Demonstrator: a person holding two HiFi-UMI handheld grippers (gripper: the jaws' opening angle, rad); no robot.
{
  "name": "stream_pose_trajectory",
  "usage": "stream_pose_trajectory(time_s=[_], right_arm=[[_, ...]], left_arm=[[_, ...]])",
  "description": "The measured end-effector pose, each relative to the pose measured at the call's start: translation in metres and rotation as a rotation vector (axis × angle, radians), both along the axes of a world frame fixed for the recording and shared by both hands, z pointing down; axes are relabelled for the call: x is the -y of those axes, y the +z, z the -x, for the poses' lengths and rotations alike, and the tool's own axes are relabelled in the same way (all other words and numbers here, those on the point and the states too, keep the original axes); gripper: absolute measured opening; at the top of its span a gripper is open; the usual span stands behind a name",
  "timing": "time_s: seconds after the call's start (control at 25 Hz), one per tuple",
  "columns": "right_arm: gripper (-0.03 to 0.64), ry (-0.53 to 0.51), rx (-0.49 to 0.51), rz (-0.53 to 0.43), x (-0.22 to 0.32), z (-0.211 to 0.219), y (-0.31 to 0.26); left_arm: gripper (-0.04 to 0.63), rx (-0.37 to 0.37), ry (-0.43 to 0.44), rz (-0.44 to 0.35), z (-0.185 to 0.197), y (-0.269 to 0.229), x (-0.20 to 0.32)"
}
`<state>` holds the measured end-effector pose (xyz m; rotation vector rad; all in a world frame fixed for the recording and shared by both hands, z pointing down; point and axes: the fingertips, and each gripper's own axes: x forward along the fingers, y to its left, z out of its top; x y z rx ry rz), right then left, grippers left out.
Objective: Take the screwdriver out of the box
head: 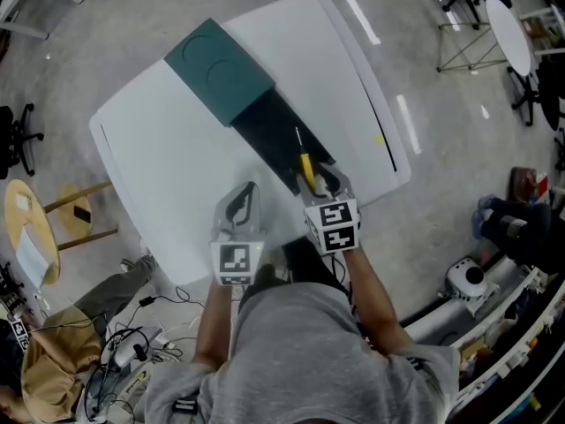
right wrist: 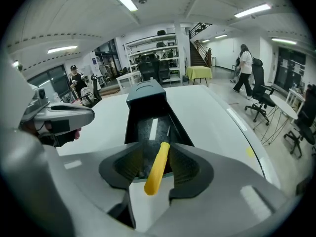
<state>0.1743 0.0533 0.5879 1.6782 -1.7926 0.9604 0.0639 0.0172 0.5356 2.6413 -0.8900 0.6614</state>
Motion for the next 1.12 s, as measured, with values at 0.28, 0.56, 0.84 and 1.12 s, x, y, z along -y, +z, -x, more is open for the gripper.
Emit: stream_pose_trajectory(time_s=[0.28, 0.56, 0.84, 1.12], right_arm=[[0.176, -0.037, -0.001, 0.083, 0.001, 0.007, 0.019], [0.167, -0.061, -0.027, 0.132, 0.005, 0.008, 0.026], [0.156, -0.082, -0.022, 0.164, 0.004, 0.009, 0.032], [0.13, -0.086, -0.051, 0.186, 0.007, 0.008, 0.035]], left_arm=[[0.012, 0.016, -0.024, 0.019, 0.0, 0.01, 0.005], [0.012, 0.027, -0.046, 0.024, 0.004, 0.013, 0.01], [0.012, 0.03, -0.064, 0.025, 0.004, 0.014, 0.011], [0.012, 0.03, -0.075, 0.036, 0.01, 0.018, 0.014]])
